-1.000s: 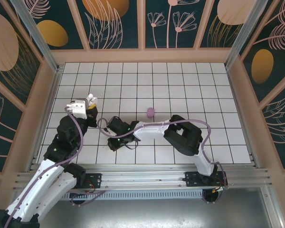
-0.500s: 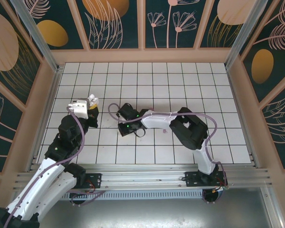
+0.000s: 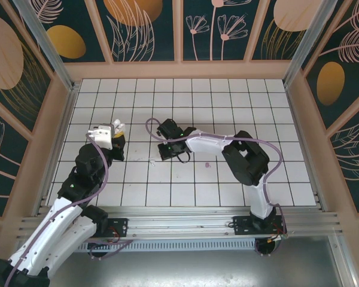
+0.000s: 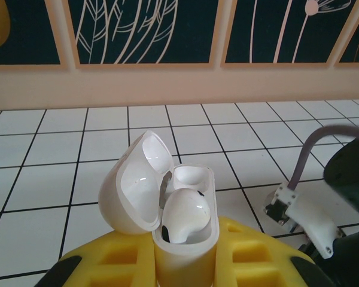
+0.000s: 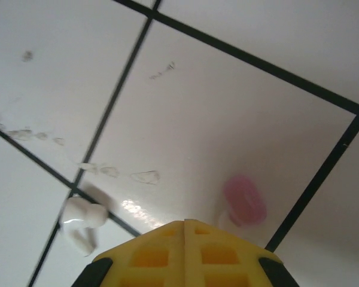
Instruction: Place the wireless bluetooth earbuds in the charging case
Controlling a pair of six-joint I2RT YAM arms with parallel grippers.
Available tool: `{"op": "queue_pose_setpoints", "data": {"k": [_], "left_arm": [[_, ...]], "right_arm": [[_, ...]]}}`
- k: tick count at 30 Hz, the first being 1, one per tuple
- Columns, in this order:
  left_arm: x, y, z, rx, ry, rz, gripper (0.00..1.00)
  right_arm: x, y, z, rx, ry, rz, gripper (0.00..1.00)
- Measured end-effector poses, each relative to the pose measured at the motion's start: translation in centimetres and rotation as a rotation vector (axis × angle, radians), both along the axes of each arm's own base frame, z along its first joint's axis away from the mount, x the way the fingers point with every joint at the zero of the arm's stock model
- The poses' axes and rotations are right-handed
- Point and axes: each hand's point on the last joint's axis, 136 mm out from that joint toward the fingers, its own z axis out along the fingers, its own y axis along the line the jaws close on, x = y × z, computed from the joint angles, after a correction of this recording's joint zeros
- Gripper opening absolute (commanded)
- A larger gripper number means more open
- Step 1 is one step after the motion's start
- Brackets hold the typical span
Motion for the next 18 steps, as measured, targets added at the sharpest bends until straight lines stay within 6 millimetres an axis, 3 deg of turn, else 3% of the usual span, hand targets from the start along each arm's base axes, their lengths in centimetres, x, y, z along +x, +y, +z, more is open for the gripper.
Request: {"op": "queue_pose_setpoints", "data": {"k": [3, 9, 12, 18], "left_arm": [[0.1, -0.1, -0.3, 0.005, 0.009, 0.000, 0.00], [0.1, 0.1, -0.2, 0.009, 0.004, 0.007, 0.00], [-0.1, 0.3, 0.1, 0.007, -0.008, 0.011, 0.00], [-0.4, 0.7, 0.8, 0.006, -0.036, 0.023, 0.00]], "right_arm": [[-1.0, 1.1, 1.4, 0.011, -0.032, 0.002, 0.09], [-4.5, 4.1, 2.0, -0.015, -0.075, 0.061, 0.21], [-4.5, 5.4, 1.9, -0.030, -0.097, 0.066, 0.24], [-3.4, 5.2, 0.4, -0.103, -0.108, 0.040, 0.25]]}}
